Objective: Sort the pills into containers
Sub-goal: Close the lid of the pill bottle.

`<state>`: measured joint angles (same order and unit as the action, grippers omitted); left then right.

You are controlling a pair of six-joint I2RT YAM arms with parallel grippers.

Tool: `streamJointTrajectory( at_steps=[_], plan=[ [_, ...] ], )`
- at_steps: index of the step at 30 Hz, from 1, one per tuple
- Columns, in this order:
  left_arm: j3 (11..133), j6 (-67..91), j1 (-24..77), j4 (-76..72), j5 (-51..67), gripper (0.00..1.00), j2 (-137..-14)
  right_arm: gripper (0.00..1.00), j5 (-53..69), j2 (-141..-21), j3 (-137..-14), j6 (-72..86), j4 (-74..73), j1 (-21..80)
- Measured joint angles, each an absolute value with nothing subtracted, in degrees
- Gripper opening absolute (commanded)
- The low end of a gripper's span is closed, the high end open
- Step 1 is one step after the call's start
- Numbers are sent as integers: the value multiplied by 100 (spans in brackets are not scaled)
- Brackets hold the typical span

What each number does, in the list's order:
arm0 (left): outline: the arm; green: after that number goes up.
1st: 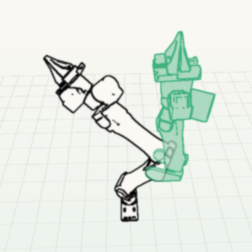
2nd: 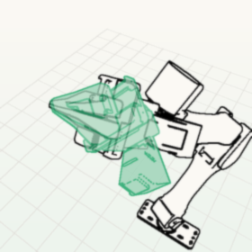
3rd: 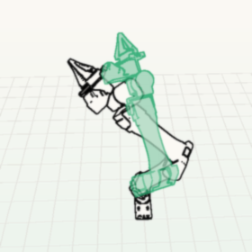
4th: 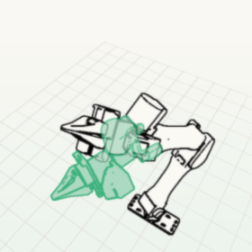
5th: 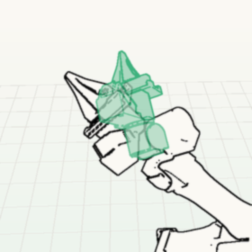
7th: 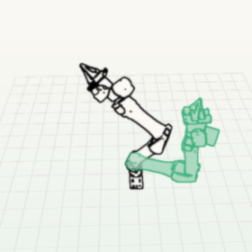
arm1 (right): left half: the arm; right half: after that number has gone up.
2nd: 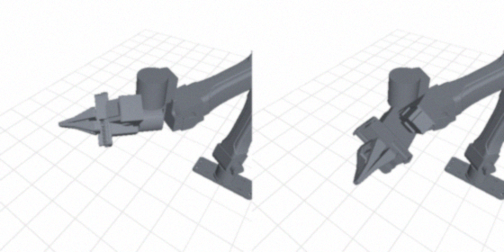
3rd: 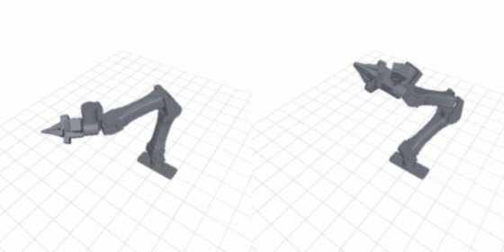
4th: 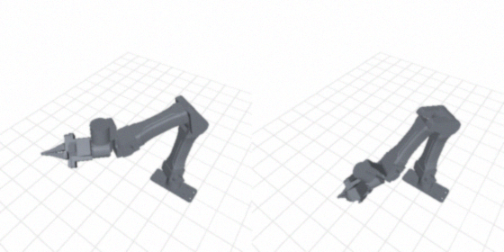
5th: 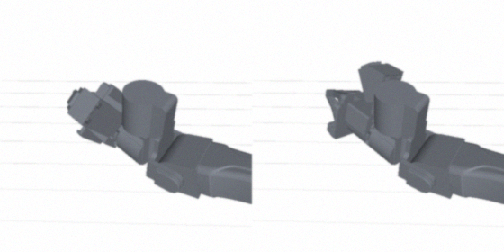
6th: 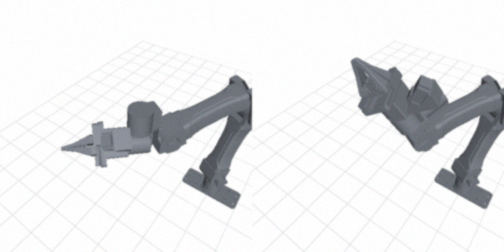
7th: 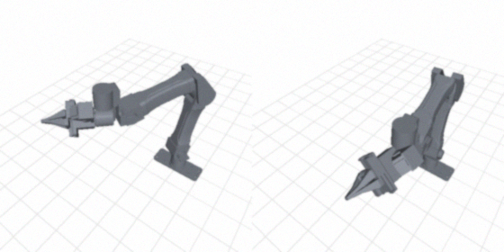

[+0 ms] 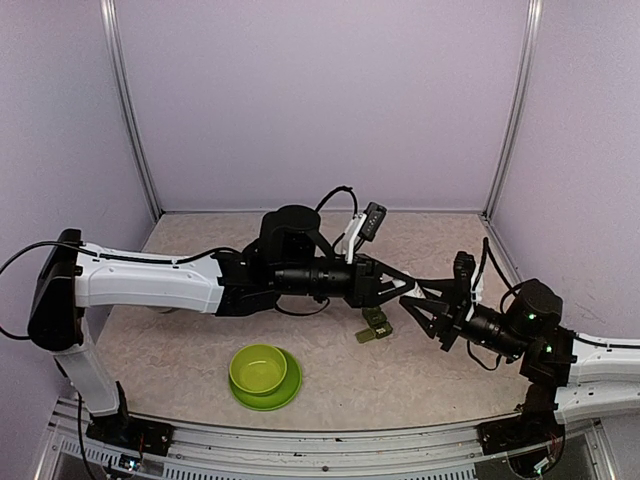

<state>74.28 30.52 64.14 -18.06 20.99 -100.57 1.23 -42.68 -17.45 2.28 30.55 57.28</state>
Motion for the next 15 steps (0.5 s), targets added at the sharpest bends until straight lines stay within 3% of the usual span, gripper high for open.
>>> streamJointTrajectory(
  at_steps=[10,11,13,15],
  plan=[
    [7336,2950,6484,-1804,2084,68,-10071,0,294,-4311,-1822,412,3162,5758],
    [7312,2941,6484,-1809,2064,73,-10053,0,305,-4298,-1820,414,3155,5760],
    [7251,2908,6484,-1800,2040,94,-9992,0,318,-4270,-1815,423,3159,5763],
    [7183,2856,6488,-1765,2025,99,-9907,0,311,-4228,-1815,443,3175,5763]
  ],
)
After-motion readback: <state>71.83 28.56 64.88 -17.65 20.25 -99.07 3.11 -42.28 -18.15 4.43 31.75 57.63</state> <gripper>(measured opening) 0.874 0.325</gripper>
